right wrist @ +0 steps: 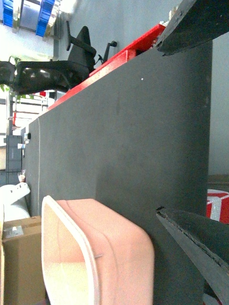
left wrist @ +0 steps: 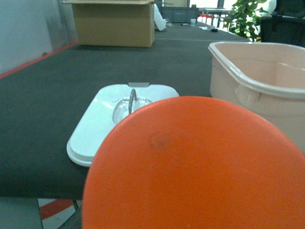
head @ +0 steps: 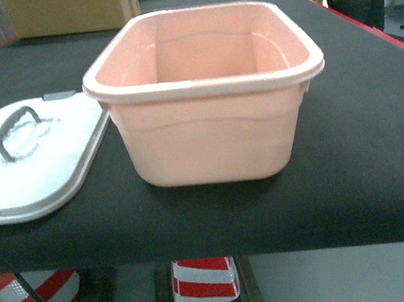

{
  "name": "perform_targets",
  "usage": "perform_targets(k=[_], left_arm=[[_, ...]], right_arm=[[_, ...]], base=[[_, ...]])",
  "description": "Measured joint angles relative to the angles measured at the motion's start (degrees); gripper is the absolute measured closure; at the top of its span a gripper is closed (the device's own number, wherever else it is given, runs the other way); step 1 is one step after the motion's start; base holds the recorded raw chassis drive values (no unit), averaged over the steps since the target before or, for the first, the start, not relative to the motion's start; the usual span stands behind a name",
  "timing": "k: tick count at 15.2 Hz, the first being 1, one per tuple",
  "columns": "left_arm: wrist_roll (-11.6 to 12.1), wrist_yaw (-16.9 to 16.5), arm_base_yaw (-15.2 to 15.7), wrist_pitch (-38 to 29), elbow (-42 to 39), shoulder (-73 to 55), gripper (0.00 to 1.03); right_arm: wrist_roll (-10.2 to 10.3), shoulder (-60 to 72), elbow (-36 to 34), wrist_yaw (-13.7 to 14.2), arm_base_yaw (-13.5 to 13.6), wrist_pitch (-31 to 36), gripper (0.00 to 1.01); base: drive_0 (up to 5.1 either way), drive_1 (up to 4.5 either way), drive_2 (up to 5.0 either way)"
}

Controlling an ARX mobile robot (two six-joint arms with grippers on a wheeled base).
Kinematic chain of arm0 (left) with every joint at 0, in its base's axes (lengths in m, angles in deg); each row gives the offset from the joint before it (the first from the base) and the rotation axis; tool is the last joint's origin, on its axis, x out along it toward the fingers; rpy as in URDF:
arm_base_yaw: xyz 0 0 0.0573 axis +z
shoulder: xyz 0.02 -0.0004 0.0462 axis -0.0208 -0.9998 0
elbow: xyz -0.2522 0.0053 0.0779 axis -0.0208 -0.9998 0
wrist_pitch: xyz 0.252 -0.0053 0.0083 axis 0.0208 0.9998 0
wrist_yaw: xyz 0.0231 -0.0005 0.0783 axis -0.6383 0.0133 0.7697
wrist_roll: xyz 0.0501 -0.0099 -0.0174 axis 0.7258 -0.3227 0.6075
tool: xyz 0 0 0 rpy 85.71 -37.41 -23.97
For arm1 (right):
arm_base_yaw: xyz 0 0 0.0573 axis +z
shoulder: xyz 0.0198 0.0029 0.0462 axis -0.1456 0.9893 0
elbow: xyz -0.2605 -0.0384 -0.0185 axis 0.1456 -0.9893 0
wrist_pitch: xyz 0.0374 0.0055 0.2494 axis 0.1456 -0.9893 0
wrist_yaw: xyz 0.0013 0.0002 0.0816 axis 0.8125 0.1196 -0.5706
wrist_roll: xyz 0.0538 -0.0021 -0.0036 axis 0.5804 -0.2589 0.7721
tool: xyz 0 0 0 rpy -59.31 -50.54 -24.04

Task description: Pick capacitor and pack into box

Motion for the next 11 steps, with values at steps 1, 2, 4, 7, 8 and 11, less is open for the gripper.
perform_targets(k=[1, 2, 4, 7, 8, 11], left_arm=[[0.0, 0.0, 0.0, 0.0, 0.0, 0.0, 0.59], [0.0, 0.0, 0.0, -0.3, 0.0, 0.0, 0.59], [0.0, 0.1, 0.0, 0.1, 0.0, 0.0, 0.59], [0.0, 0.0, 0.0, 0.0, 0.0, 0.0, 0.59], [0.0, 0.0, 0.0, 0.0, 0.0, 0.0, 0.59], [0.0, 0.0, 0.0, 0.0, 0.0, 0.0, 0.59]], right_arm=[[0.0, 0.0, 0.0, 0.0, 0.0, 0.0, 0.03], [0.0, 0.0, 0.0, 0.0, 0.0, 0.2, 0.03], [0.0, 0.0, 0.0, -0.1, 0.0, -0.1, 0.03], [0.0, 0.0, 0.0, 0.0, 0.0, 0.0, 0.03], [0.0, 0.0, 0.0, 0.0, 0.0, 0.0, 0.03], [0.0, 0.0, 0.0, 0.0, 0.0, 0.0, 0.03]], base=[[0.0, 0.0, 0.0], [0.0, 0.0, 0.0], [0.0, 0.0, 0.0], [0.0, 0.0, 0.0], [0.0, 0.0, 0.0], [0.0, 0.0, 0.0]])
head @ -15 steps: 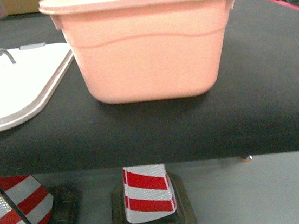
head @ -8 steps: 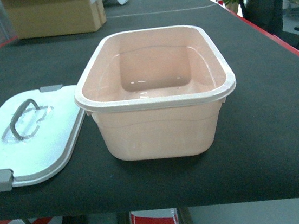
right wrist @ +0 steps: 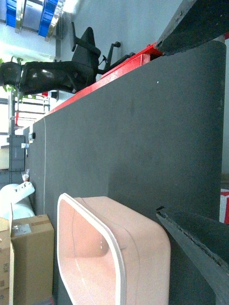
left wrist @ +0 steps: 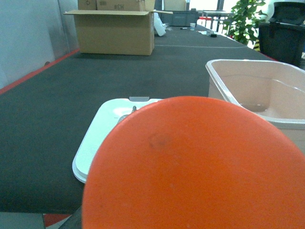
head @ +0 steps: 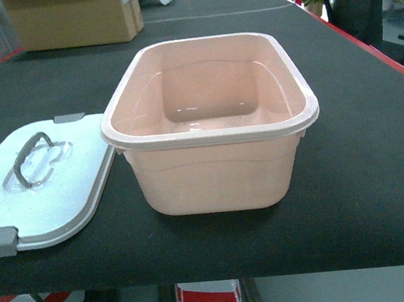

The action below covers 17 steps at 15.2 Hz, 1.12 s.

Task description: Pick capacitor and pack into box

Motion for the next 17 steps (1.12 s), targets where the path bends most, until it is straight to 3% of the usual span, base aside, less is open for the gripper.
perform_targets(k=[3, 4, 6, 8, 9, 11, 17], left_arm=[[0.5, -0.1, 0.0, 0.9, 0.1, -0.2, 0.59], [2.8, 0.5, -1.3, 1.0, 0.7, -4.9, 0.59], [3.5, 5.2, -7.8, -16.6, 2.6, -23.6, 0.59], [3.3, 6.4, -12.4, -39.1, 14.1, -48.6, 0.59], [2.7, 6.4, -13.2, -42.2, 19.3, -55.8, 0.59], [-0.3, 8.9, -16.0, -40.3, 35.3, -75.1, 0.59], [-2.2, 9.7, -20.0, -35.2, 48.4, -90.4, 0.59]], right_arm=[[0.0, 0.0, 0.0, 0.0, 0.0, 0.0, 0.03], [0.0, 0.0, 0.0, 0.0, 0.0, 0.0, 0.03], [0.0, 0.0, 0.0, 0.0, 0.0, 0.0, 0.03], [0.0, 0.0, 0.0, 0.0, 0.0, 0.0, 0.03], [0.0, 0.0, 0.0, 0.0, 0.0, 0.0, 0.03], [0.0, 0.0, 0.0, 0.0, 0.0, 0.0, 0.03], [0.0, 0.0, 0.0, 0.0, 0.0, 0.0, 0.03]], base=[[0.0, 0.0, 0.0], [0.0, 0.0, 0.0], [0.0, 0.0, 0.0], [0.0, 0.0, 0.0], [0.0, 0.0, 0.0], [0.0, 0.0, 0.0], [0.0, 0.0, 0.0]])
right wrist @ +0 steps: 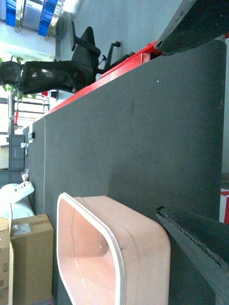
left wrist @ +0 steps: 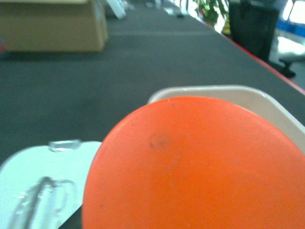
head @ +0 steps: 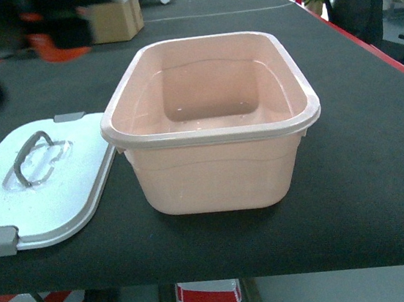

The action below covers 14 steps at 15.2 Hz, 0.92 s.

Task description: Pick capacitor and pack into box

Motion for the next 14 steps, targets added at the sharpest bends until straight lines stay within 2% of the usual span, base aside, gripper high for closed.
perform_targets(k=[1, 2, 4, 6, 8, 9, 11, 13, 14], left_arm=[[-1.1, -0.7, -1.3, 2.3, 4.7, -4.4, 0.59], [-1.1, 0.7, -3.5, 3.9, 11.9, -10.9, 0.59], [-1.0, 1.5, -5.8, 5.2, 21.1, -18.8, 0.57], [0.9, 2.8, -6.3, 3.3, 22.0, -21.5, 0.34], [2.9, 3.3, -4.6, -1.3, 18.3, -18.4, 0.09], [3.9, 3.4, -2.5, -2.5, 15.8, -15.6, 0.03], [4.2, 0.7, 8.0, -2.8, 10.7, -9.0, 0.05], [5.0, -1.9, 18.9, -3.2, 7.6, -9.1, 0.05], [5.7, -3.2, 22.0, -3.4, 6.9, -11.1, 0.05]], right_arm=[[0.0, 0.0, 0.0, 0.0, 0.0, 0.0, 0.03], [0.0, 0.0, 0.0, 0.0, 0.0, 0.0, 0.03], [0.0, 0.0, 0.0, 0.0, 0.0, 0.0, 0.03], [0.0, 0.0, 0.0, 0.0, 0.0, 0.0, 0.03], [0.0, 0.0, 0.0, 0.0, 0.0, 0.0, 0.03], [0.0, 0.0, 0.0, 0.0, 0.0, 0.0, 0.03], [0.0, 0.0, 0.0, 0.0, 0.0, 0.0, 0.03], [0.0, 0.0, 0.0, 0.0, 0.0, 0.0, 0.03], [0.0, 0.0, 0.0, 0.0, 0.0, 0.0, 0.03]], base=[[0.0, 0.0, 0.0], [0.0, 0.0, 0.0], [0.0, 0.0, 0.0], [0.0, 0.0, 0.0], [0.0, 0.0, 0.0], [0.0, 0.0, 0.0], [0.0, 0.0, 0.0], [0.0, 0.0, 0.0], [0.0, 0.0, 0.0]])
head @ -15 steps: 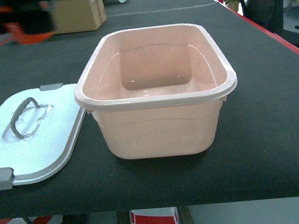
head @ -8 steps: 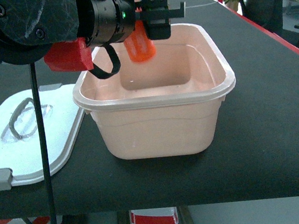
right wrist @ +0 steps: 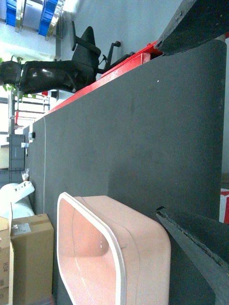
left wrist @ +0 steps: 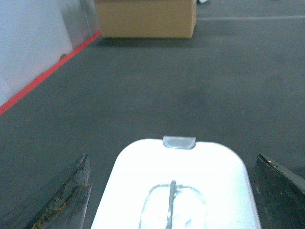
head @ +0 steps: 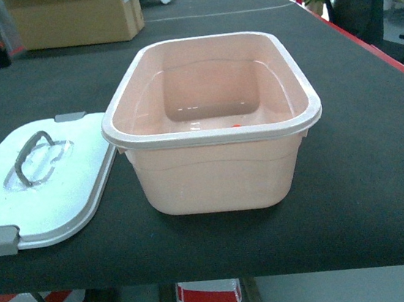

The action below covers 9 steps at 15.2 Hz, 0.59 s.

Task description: Pick capacitor and pack into box

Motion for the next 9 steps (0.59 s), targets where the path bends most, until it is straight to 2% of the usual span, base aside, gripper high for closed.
perform_targets(k=[3, 5, 7, 9], left_arm=[[1.4, -3.8, 3.3, -0.2, 0.0, -8.3, 0.05], [3.0, -5.6, 3.7, 0.5, 1.3, -14.5, 0.05], [4.1, -5.9, 3.8, 0.7, 3.4, -19.2, 0.05], [3.9, -6.6, 3.8, 2.7, 6.0, -22.1, 0.05]], right_arm=[[0.0, 0.0, 0.0, 0.0, 0.0, 0.0, 0.03], [0.0, 0.0, 0.0, 0.0, 0.0, 0.0, 0.03], [0.0, 0.0, 0.0, 0.0, 0.0, 0.0, 0.03], [0.0, 0.0, 0.0, 0.0, 0.0, 0.0, 0.03]], base=[[0.0, 0.0, 0.0], [0.0, 0.0, 0.0], [0.0, 0.0, 0.0], [0.0, 0.0, 0.0]])
